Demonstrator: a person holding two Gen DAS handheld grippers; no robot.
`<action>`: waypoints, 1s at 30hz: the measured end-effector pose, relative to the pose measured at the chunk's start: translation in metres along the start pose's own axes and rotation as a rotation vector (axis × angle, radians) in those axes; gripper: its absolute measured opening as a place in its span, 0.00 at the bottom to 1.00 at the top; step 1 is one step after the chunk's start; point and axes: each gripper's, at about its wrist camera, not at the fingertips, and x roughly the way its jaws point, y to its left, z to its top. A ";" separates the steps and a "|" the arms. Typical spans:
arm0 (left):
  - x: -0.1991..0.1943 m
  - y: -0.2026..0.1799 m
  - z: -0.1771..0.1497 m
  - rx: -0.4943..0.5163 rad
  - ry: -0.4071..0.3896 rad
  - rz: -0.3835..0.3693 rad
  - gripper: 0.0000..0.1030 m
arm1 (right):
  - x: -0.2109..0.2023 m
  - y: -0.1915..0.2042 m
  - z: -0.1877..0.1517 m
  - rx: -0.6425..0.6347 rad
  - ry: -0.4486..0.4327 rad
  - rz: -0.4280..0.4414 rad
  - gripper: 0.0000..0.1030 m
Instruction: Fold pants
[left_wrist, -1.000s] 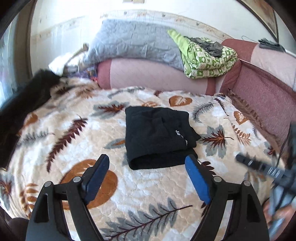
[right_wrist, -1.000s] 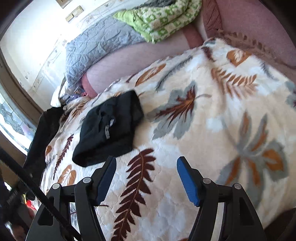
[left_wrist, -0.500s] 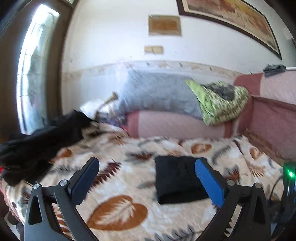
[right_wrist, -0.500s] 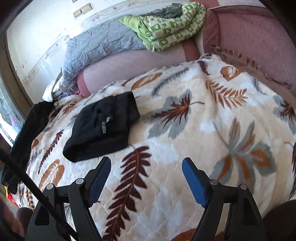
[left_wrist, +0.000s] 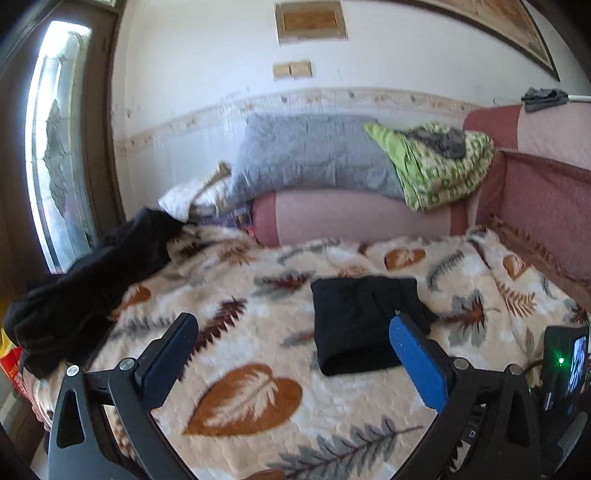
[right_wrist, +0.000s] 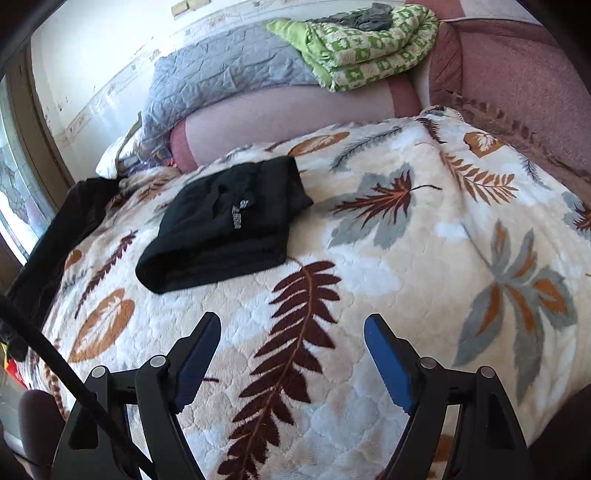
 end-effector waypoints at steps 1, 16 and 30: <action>0.007 -0.001 -0.003 -0.008 0.043 -0.021 1.00 | 0.001 0.002 -0.001 -0.015 0.003 -0.013 0.82; 0.057 -0.003 -0.047 -0.027 0.364 -0.051 1.00 | 0.001 0.019 -0.008 -0.136 -0.029 -0.108 0.86; 0.073 -0.004 -0.060 -0.028 0.464 -0.080 1.00 | 0.007 0.012 -0.008 -0.112 -0.004 -0.141 0.87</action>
